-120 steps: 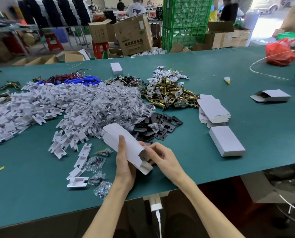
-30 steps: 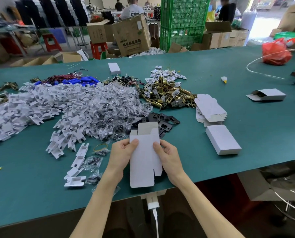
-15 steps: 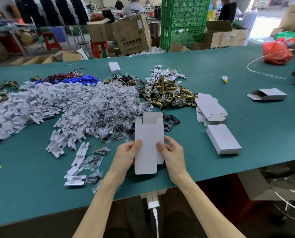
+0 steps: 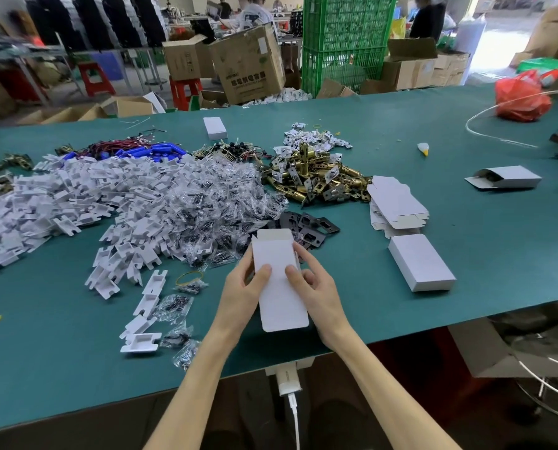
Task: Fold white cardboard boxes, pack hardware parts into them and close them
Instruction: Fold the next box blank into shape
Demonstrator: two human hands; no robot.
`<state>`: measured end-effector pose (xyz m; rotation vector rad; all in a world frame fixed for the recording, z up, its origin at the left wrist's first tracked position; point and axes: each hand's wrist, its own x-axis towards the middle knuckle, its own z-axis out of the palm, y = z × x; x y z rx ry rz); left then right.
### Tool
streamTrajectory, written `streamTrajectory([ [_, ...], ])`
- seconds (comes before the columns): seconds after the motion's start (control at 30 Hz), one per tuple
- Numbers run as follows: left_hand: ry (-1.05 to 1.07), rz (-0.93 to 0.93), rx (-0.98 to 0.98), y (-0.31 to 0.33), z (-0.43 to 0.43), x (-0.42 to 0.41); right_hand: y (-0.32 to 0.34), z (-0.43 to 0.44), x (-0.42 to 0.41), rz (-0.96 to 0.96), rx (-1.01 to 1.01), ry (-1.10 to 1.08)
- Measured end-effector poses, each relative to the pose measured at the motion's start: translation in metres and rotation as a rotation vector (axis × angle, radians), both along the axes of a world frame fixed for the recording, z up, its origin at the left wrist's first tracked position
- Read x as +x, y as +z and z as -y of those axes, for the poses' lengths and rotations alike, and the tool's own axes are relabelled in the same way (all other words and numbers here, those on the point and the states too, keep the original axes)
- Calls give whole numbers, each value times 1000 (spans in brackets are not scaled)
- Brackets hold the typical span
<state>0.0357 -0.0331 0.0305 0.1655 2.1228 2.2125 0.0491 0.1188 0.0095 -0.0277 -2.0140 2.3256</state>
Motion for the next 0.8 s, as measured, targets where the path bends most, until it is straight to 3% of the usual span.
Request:
streamTrajectory([
  [0.3,57,4,100,-2,2,3,-2,4,-3,-48,65,-40],
  [0.63,54,33,-19,-8,1,4,-5,1,-3,-12,36,-104],
  [0.8,49,34,20,-7,2,2,-2,0,0,-6,11,-67],
])
